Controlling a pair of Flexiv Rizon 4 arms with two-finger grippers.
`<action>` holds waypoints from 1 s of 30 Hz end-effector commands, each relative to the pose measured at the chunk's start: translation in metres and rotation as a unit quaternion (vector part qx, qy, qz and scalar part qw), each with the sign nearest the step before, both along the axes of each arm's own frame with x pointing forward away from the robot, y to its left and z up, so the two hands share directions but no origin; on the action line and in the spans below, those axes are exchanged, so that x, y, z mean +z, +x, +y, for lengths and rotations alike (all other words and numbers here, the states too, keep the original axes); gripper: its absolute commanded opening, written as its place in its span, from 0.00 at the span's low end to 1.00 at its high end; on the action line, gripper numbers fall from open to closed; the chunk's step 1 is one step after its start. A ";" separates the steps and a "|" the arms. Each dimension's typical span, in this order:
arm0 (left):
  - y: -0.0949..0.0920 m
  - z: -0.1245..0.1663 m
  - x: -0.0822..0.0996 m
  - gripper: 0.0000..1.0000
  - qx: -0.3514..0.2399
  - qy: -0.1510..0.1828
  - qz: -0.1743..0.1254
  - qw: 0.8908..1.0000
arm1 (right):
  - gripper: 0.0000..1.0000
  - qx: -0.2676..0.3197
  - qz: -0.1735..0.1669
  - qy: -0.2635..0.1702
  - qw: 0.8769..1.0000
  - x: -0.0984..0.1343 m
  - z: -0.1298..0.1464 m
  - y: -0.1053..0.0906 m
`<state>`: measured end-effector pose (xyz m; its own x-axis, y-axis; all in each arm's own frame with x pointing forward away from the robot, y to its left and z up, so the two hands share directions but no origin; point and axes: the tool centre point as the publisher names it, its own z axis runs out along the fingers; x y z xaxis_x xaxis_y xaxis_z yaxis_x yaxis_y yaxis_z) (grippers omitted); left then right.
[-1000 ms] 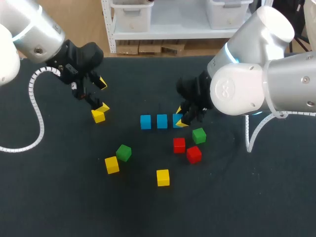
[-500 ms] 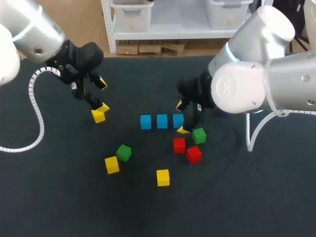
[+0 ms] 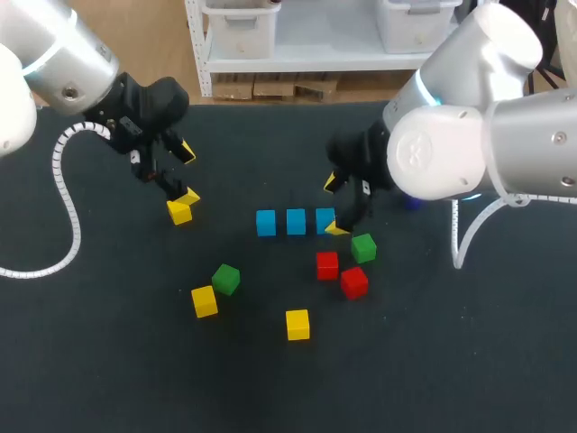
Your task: Place the blue cubes, place green cubes on the blue cubes, place the yellow cubes on the green cubes, then place the red cubes on the yellow cubes, and place purple cube on the red cubes.
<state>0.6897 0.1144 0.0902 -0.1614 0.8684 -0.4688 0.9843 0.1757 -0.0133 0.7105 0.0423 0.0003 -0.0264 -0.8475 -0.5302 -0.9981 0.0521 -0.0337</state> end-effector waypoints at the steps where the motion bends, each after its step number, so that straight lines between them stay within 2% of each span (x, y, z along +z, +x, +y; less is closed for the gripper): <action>1: -0.001 0.001 0.000 1.00 -0.001 -0.002 -0.001 1.000 | 1.00 -0.007 -0.010 0.001 1.000 0.020 -0.014 -0.012; 4: -0.001 0.001 0.000 1.00 -0.001 -0.002 -0.001 1.000 | 1.00 -0.002 -0.020 0.005 1.000 0.034 -0.020 -0.017; 11: -0.001 0.001 0.000 1.00 -0.001 -0.002 -0.001 1.000 | 1.00 0.094 -0.028 0.022 0.995 0.051 -0.037 -0.036; 13: -0.001 0.001 0.000 1.00 -0.001 -0.002 -0.001 1.000 | 1.00 0.113 -0.034 0.015 0.993 0.052 -0.043 -0.042; 21: -0.001 0.001 0.000 1.00 -0.001 -0.002 -0.001 1.000 | 1.00 0.125 -0.020 0.000 0.992 0.044 -0.065 -0.061; 30: -0.001 0.001 0.000 1.00 -0.001 -0.002 -0.001 1.000 | 1.00 0.157 -0.013 0.006 0.988 0.026 -0.059 -0.081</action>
<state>0.6897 0.1144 0.0903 -0.1614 0.8684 -0.4688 0.9843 0.1758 -0.0133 0.6305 -0.0189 0.0336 0.2481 -0.8085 -0.5337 -0.9642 -0.2594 -0.0552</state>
